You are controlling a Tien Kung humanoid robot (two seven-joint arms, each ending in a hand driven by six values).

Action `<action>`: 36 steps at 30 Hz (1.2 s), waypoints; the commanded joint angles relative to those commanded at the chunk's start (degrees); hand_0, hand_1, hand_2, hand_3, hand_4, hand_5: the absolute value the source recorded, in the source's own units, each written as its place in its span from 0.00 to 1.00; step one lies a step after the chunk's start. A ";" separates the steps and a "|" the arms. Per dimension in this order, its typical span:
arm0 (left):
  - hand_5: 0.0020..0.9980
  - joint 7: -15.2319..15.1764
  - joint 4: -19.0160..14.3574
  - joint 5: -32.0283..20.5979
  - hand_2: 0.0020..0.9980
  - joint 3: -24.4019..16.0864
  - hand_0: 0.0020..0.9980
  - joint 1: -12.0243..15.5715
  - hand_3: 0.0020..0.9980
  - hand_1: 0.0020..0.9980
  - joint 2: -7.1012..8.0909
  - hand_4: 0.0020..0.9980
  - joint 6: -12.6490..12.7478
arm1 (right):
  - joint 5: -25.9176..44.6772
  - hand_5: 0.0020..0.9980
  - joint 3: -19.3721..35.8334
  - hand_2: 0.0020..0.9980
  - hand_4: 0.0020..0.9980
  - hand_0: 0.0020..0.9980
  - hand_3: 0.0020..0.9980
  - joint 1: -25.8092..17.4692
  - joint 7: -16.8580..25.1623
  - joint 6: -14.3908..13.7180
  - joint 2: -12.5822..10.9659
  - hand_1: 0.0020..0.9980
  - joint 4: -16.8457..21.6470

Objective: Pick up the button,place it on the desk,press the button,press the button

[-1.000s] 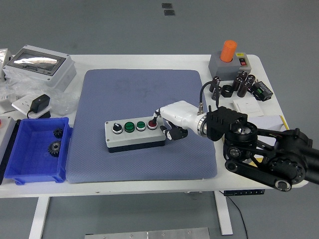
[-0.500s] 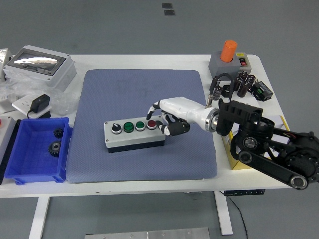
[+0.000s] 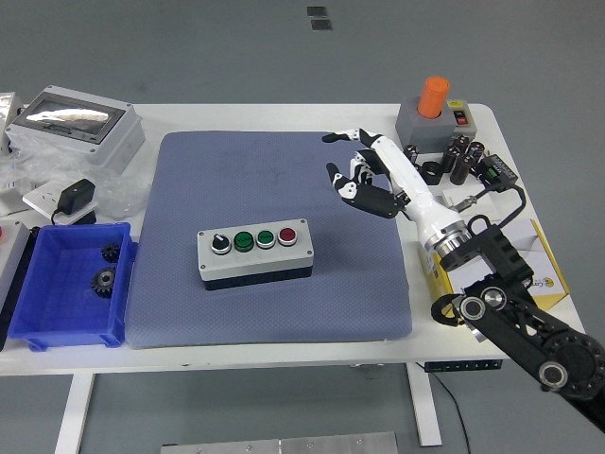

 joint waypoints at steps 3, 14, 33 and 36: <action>0.62 0.29 -0.01 0.34 0.71 -0.09 0.76 0.00 0.80 0.77 -0.15 0.83 0.04 | 4.06 0.71 0.16 0.97 1.00 0.92 1.00 -4.02 4.92 -3.03 0.60 0.95 -1.93; 0.62 0.42 -0.04 1.68 0.71 -0.82 0.76 -0.73 0.80 0.77 0.07 0.83 -0.29 | 12.12 0.83 -1.48 1.00 1.00 0.94 1.00 -7.98 16.22 -2.75 0.82 0.98 -5.04; 0.61 1.50 -0.14 2.25 0.71 -0.89 0.76 0.02 0.80 0.77 0.00 0.82 -0.58 | 20.76 1.00 2.46 0.90 1.00 0.93 0.88 -10.39 22.53 -0.95 0.83 0.90 -6.13; 0.61 1.92 -0.09 2.21 0.71 -0.81 0.76 -0.27 0.80 0.77 0.24 0.82 -0.60 | 20.49 1.00 3.35 0.90 1.00 0.93 0.88 -10.45 22.52 -1.16 0.57 0.90 -5.74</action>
